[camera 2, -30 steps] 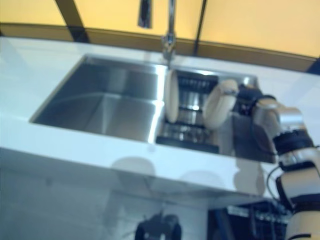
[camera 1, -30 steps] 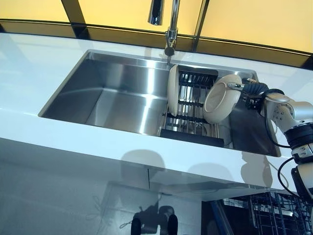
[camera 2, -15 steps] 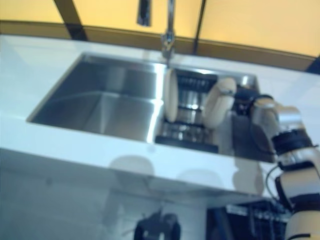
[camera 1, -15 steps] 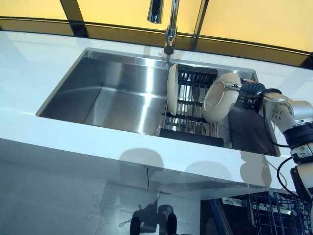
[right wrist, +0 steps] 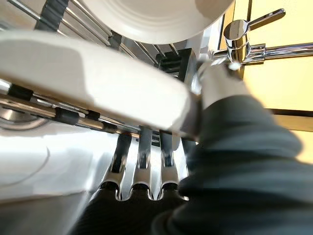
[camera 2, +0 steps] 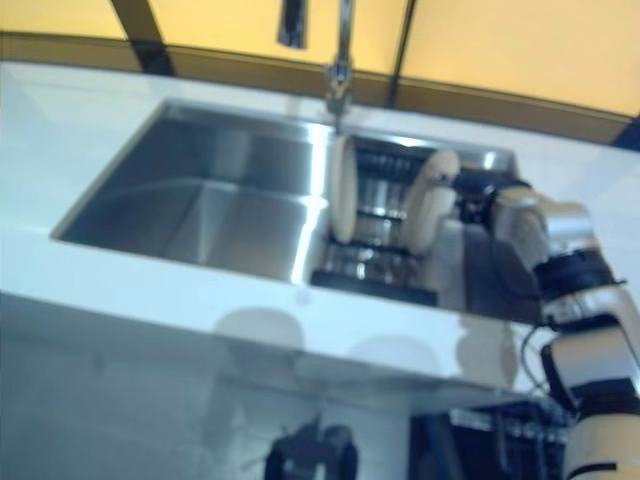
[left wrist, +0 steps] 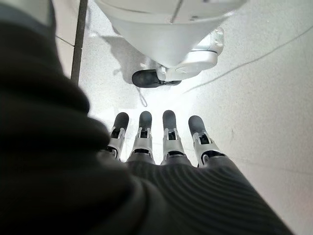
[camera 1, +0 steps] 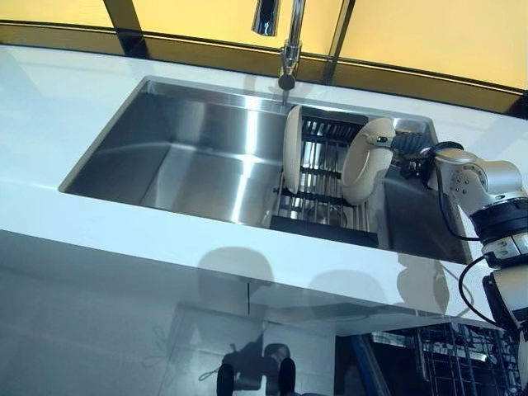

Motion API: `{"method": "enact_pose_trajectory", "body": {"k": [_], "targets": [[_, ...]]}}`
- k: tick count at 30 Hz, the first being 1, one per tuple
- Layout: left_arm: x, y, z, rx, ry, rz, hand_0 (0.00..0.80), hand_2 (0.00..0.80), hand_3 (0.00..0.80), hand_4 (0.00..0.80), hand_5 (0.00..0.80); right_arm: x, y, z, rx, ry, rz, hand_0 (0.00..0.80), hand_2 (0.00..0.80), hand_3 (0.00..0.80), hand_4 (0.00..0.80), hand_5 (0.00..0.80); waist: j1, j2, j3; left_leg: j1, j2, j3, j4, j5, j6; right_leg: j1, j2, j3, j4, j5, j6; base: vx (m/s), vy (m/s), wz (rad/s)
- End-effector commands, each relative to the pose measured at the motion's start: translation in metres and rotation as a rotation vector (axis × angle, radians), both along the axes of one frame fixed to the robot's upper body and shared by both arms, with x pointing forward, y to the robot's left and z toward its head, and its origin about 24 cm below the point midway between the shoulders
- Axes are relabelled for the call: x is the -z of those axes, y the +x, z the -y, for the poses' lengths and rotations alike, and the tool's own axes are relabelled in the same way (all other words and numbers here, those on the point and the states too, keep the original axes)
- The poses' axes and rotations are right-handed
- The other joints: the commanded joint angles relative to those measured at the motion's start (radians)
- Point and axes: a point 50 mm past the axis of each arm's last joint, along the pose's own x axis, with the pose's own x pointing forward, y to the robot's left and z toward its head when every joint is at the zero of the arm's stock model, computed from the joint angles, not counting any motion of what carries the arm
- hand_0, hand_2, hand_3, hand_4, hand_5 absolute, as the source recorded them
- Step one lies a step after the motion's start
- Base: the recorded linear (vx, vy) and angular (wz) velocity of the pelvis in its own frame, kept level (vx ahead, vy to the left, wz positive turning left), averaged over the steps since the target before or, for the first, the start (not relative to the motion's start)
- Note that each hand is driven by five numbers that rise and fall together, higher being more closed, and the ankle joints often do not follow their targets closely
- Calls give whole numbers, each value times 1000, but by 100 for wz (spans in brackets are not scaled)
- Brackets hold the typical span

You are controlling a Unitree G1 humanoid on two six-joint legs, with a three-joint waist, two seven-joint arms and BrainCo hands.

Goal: Take plates into dishwasher

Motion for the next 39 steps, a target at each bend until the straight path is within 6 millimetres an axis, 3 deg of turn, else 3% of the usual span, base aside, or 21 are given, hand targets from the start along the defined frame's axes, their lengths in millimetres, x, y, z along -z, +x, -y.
{"method": "enact_pose_trajectory", "body": {"k": [1,6,9,18,27,39], "targets": [[-1,6,0,35,20,-5,0,0,0,0,0,3,3,10,74,-229,-98,800,800,800,800,800,27,-8,-12,-49,-8,61,-4,-3,9,7,-25,-26,-1,-45,68,-14,4,4],[-1,7,1,43,27,-10,0,0,0,0,0,-8,-3,36,160,-446,-178,800,800,800,800,800,32,-14,-21,-46,-9,61,-4,-5,10,10,-26,-25,-1,-44,71,-11,0,5],[-1,5,0,51,31,-15,0,0,0,0,0,-14,-5,45,163,-482,-217,800,800,800,800,800,35,-18,-27,-39,-9,63,-4,-8,10,16,-26,-23,-1,-44,73,0,0,0],[-1,3,-2,65,34,-30,0,0,0,0,0,-23,-2,41,160,-407,-155,800,800,800,800,800,35,-23,-49,-27,-8,66,-4,-12,10,27,-24,-14,-1,-47,72,0,0,0],[0,-5,-6,69,45,-56,0,0,0,0,0,-46,-3,29,120,-255,52,800,800,800,800,800,18,-44,-99,17,-7,81,-4,-28,8,64,-22,-6,-1,-55,76,0,0,0],[3,-18,-6,56,53,-85,0,0,0,0,0,-97,-23,56,225,-292,240,800,800,800,800,800,-14,-69,-180,76,-7,111,-4,-52,14,106,-15,47,-1,-55,87,-6,24,-9]]}}
